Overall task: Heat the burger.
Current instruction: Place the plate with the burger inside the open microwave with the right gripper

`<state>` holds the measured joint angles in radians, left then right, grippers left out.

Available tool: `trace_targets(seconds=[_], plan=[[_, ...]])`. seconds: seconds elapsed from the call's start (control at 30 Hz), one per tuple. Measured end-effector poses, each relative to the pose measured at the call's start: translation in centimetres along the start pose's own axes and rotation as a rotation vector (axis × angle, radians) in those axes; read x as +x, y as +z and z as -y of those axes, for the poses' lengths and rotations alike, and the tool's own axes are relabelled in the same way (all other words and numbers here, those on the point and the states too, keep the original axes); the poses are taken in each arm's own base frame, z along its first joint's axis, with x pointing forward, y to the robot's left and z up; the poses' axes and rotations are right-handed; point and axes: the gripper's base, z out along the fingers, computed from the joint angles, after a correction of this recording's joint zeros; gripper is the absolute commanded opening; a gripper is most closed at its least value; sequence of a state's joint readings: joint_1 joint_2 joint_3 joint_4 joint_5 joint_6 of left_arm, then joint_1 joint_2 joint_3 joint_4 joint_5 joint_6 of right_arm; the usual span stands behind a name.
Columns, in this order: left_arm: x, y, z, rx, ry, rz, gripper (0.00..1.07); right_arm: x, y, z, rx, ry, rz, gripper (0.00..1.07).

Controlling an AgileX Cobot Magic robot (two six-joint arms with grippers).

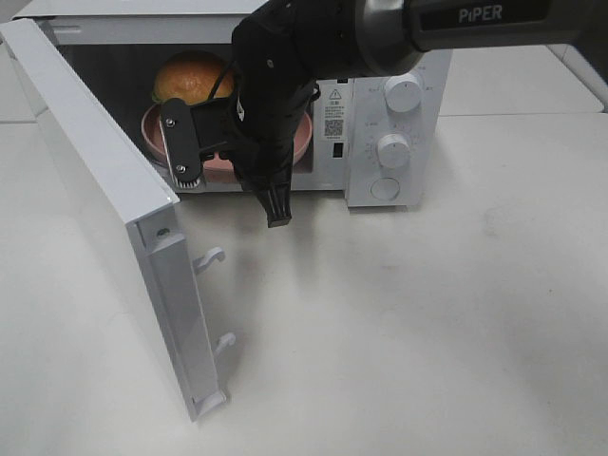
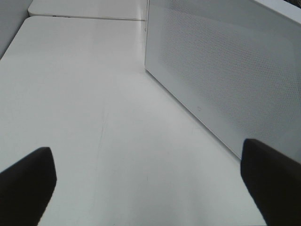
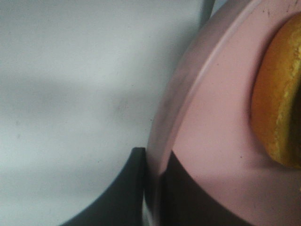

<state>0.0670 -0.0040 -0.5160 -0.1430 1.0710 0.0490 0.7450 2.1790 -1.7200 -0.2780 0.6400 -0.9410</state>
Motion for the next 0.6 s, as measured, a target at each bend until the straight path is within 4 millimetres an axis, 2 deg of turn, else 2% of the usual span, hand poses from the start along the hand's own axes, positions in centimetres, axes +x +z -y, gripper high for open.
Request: trace_targets(seconds=[0.3, 0.6], plan=[[0.0, 0.0, 0.0, 0.000, 0.000, 0.000, 1.00, -0.5, 0.6, 1.5, 0.017, 0.035, -0.014, 0.01], [0.0, 0.0, 0.0, 0.000, 0.000, 0.000, 1.00, -1.0, 2.3, 2.7, 0.034, 0.085, -0.015, 0.01]])
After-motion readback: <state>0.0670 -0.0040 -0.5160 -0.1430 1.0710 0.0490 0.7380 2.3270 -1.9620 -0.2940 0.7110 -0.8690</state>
